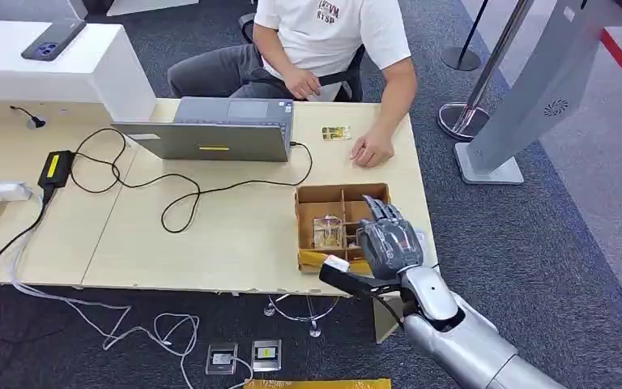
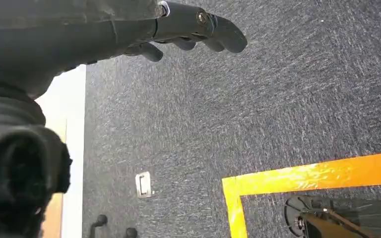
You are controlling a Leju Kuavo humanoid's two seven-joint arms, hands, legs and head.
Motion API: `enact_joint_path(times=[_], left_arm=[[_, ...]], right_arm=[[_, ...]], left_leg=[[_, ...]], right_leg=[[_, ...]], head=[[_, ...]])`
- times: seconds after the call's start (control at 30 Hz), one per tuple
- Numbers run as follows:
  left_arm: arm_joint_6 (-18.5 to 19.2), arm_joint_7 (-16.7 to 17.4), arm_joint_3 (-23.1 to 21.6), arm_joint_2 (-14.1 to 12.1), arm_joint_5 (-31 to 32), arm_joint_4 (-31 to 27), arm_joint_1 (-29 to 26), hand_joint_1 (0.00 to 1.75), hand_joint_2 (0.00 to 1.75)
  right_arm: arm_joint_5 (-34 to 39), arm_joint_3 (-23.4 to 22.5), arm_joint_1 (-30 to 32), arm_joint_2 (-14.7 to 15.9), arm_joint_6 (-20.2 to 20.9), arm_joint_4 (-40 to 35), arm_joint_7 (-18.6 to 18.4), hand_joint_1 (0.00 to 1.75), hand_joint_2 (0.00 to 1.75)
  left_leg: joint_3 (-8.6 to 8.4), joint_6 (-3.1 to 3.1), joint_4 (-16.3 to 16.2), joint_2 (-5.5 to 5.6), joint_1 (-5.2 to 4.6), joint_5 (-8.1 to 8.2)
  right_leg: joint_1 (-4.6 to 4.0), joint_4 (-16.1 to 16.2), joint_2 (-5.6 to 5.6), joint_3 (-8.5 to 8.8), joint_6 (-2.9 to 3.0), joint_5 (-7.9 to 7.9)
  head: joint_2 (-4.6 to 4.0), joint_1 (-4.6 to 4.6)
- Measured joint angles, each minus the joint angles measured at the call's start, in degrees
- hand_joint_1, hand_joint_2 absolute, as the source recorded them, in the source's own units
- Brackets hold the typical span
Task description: Pass the card to the sensor for recognition and then transmit it.
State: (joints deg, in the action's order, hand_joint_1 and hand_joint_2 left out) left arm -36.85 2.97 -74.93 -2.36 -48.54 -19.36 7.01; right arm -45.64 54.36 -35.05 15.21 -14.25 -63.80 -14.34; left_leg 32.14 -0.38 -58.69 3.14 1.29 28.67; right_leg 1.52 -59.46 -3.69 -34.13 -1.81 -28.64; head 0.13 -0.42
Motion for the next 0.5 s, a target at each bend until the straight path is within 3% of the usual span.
enact_joint_path(times=[0.23, 0.5], left_arm=[[-0.31, -0.39, 0.00, 0.02, 0.07, 0.02, -0.01, 0.00, 0.00], [-0.13, -0.72, -0.02, 0.33, 0.50, 0.02, 0.00, 0.00, 0.00]], right_arm=[[0.72, -2.49, -5.28, 0.00, -2.25, -2.69, -0.44, 1.75, 1.75], [2.84, -4.42, -11.36, -0.20, -1.51, -4.46, -0.48, 1.75, 1.75]], left_leg=[[-0.01, -0.01, 0.00, 0.00, 0.00, -0.02], [0.01, -0.01, 0.00, 0.02, 0.00, -0.03]], right_leg=[[0.00, 0.00, 0.00, 0.00, 0.04, 0.05], [-0.01, -0.01, 0.01, 0.00, 0.05, 0.05]], head=[[0.02, -0.02], [0.00, 0.00]])
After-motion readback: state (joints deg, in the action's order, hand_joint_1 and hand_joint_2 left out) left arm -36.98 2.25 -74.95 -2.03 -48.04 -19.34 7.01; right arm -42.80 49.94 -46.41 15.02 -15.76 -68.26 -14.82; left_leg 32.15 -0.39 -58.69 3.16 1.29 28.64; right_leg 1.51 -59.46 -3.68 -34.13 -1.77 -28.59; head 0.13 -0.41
